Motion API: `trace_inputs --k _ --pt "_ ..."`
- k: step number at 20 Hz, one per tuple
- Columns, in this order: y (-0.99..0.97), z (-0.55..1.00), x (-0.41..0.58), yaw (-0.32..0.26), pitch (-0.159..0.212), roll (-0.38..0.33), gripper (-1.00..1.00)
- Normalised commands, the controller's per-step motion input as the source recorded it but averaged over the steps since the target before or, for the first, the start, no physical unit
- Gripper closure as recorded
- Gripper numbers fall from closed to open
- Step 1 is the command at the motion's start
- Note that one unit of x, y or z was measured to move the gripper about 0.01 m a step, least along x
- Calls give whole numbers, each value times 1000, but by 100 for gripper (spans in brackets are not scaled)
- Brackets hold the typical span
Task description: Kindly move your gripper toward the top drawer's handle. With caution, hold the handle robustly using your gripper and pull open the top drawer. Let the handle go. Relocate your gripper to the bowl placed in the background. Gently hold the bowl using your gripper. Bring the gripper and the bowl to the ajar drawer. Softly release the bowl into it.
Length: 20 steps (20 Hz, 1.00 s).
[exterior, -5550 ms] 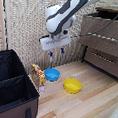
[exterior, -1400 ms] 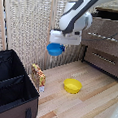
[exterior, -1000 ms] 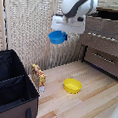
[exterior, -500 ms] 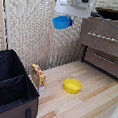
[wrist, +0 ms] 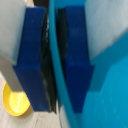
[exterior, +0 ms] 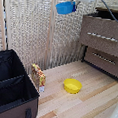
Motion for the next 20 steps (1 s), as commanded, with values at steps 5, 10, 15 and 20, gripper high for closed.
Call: trace_inputs --k 5,10,15,20 --pt "-783 850 381 -52 94 43 100" --pt "-937 707 121 -25 143 48 100" --pt "-881 574 -54 -90 195 13 100" --pt "-857 407 -163 -112 169 3 100"
